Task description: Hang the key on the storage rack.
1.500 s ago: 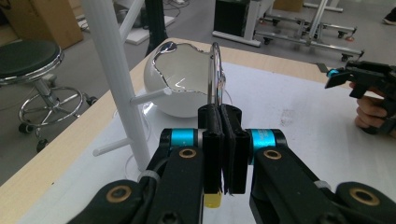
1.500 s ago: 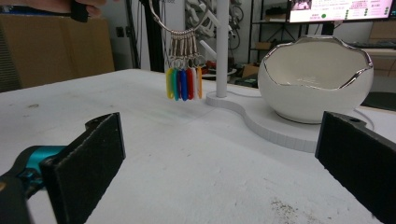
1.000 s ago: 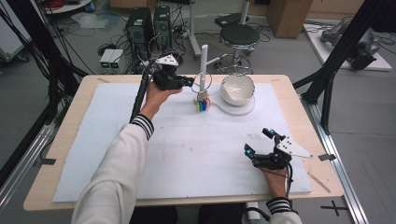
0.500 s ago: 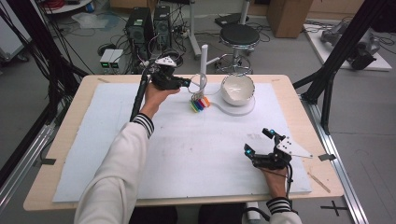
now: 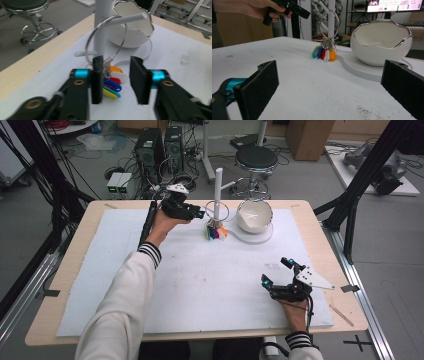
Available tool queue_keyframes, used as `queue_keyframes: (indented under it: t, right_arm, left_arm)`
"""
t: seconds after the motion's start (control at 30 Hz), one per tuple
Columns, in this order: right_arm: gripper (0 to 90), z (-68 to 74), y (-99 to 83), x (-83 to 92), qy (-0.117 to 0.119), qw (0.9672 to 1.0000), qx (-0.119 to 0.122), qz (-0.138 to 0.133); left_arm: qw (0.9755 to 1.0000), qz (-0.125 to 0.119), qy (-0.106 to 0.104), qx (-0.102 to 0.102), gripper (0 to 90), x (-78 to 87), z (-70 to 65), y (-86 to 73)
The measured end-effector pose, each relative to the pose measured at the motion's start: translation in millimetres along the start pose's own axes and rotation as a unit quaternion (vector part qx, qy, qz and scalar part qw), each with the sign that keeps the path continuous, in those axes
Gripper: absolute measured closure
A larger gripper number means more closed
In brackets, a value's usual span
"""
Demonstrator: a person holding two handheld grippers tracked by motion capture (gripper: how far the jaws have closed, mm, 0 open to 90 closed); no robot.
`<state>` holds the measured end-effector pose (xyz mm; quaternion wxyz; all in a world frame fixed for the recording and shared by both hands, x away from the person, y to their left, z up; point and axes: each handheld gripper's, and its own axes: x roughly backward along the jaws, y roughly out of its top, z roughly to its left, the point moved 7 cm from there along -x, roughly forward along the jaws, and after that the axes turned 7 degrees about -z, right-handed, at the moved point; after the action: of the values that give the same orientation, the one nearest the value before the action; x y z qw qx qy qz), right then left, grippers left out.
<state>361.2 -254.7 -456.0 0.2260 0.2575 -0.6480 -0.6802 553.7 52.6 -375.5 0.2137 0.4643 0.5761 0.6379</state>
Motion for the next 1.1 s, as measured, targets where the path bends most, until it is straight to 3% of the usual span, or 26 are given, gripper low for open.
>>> queue_keyframes:
  t: [0.1, 0.17, 0.27, 0.4, 0.5, 0.6, 0.87, 1.0, 1.1]
  right_arm:
    - [1.0, -0.1, 0.0, -0.1, 0.0, 1.0, 0.002, 0.0]
    - [1.0, -0.1, 0.0, 0.0, 0.0, 1.0, 0.001, 0.0]
    - [1.0, -0.2, 0.0, 0.0, 0.0, 1.0, 0.0, 0.0]
    - [1.0, -0.6, 0.4, -0.3, 0.0, 1.0, 0.0, -0.003]
    - [0.9, -0.7, 0.4, -0.2, 0.0, 1.0, -0.001, -0.003]
    - [1.0, -0.2, 0.0, -0.1, -0.001, 1.0, 0.001, 0.0]
    - [1.0, -0.1, 0.0, 0.0, -0.001, 1.0, 0.001, 0.0]
    - [1.0, 0.0, 0.2, -0.7, -0.001, 1.0, 0.004, -0.002]
    - [1.0, 0.0, 0.3, -0.7, -0.001, 1.0, 0.003, -0.002]
  left_arm:
    - [0.9998, -0.016, -0.006, -0.007, 45.3, 10.6, 0.3, -2.1]
    - [0.9998, -0.012, -0.005, -0.015, 41.5, 19.9, 0.4, -6.1]
    - [0.9999, -0.011, -0.007, -0.009, 31.4, 37.5, 0.4, -11.8]
    - [0.9984, -0.02, 0.04, -0.033, 10.6, 68.2, 1.4, -20.8]
    - [0.998, -0.028, 0.042, -0.037, 5.0, 90.6, 0.5, -32.6]
    - [0.998, -0.029, 0.046, -0.033, 1.7, 111.2, 0.9, -44.8]
    - [0.9958, -0.059, 0.064, -0.029, 1.7, 164.0, -6.4, -77.7]
    - [0.9968, -0.052, 0.054, -0.029, 1.7, 182.3, -18.0, -95.7]
    - [0.9942, -0.084, 0.061, -0.028, 1.7, 197.9, -26.4, -103.4]
